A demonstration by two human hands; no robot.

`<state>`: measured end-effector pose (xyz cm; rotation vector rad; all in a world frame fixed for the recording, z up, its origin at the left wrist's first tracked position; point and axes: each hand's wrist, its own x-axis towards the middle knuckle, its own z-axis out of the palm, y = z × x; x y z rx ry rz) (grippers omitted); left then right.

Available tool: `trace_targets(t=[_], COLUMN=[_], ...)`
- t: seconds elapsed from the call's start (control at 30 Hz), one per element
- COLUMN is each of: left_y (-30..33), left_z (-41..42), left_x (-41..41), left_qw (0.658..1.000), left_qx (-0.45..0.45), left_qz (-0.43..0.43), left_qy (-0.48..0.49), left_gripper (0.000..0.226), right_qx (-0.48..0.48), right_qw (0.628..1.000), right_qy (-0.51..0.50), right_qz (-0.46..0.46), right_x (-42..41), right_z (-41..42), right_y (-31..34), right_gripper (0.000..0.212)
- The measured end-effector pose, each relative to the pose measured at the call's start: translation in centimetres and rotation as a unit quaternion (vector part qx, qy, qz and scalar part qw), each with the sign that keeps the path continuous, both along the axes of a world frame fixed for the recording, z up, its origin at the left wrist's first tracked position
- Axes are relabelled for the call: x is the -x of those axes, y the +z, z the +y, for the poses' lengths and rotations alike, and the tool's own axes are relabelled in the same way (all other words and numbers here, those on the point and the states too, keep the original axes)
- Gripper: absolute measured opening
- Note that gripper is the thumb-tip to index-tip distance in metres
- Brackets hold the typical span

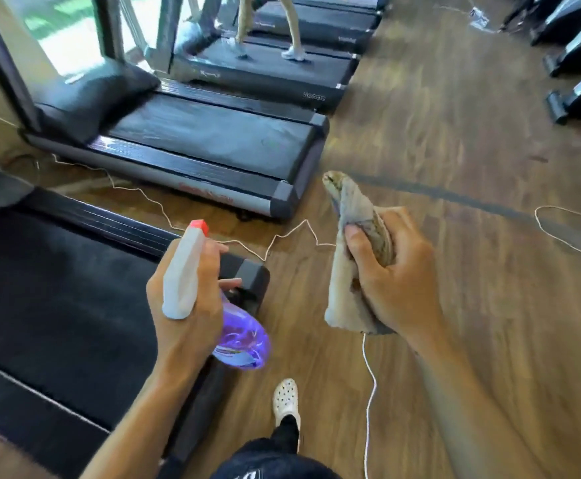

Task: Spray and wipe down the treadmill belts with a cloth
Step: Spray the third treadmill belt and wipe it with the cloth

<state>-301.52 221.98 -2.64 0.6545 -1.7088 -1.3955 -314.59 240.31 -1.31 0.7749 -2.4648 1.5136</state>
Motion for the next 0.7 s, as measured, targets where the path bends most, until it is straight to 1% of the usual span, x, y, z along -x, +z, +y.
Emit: trace_targets(t=[0.1, 0.2, 0.3, 0.43, 0.53, 0.57, 0.63, 0.7], left_y=[0.4, 0.3, 0.2, -0.7, -1.7, -1.8, -2.2, -2.1], left_z=[-2.6, -5.2, -7.1, -9.2, -11.1, -11.7, -12.9, -14.2], left_x=[4.3, 9.4, 14.4, 21.3, 26.3, 28.1, 31.5, 34.6], left_qw=[1.000, 1.000, 1.000, 0.999, 0.999, 0.998, 0.997, 0.996], left_qx=[-0.016, -0.004, -0.012, -0.033, -0.042, -0.039, -0.025, -0.013], left_qz=[0.019, -0.003, -0.007, 0.005, 0.010, 0.012, 0.009, 0.000], left_qy=[0.006, -0.019, -0.009, 0.023, 0.028, 0.038, 0.066, 0.084], left_gripper=[0.018, 0.028, 0.032, 0.020, 0.014, 0.016, 0.028, 0.031], right_qx=[-0.002, -0.010, -0.012, -0.021, -0.015, -0.010, -0.009, -0.012], right_qw=[1.000, 1.000, 0.999, 0.998, 0.998, 0.998, 0.996, 0.994], right_qy=[0.013, 0.024, 0.027, 0.041, 0.047, 0.052, 0.075, 0.102], right_qz=[0.000, -0.015, -0.020, -0.034, -0.042, -0.039, -0.040, -0.038], right_x=[4.6, 9.2, 13.9, 21.8, 28.5, 30.8, 35.3, 39.0], right_z=[-2.4, -5.2, -7.4, -10.5, -12.9, -13.7, -15.4, -17.2], right_y=[0.4, 0.5, 0.3, -1.1, -2.7, -3.1, -3.3, -3.2], right_gripper=[0.022, 0.027, 0.029, 0.033, 0.034, 0.035, 0.034, 0.036])
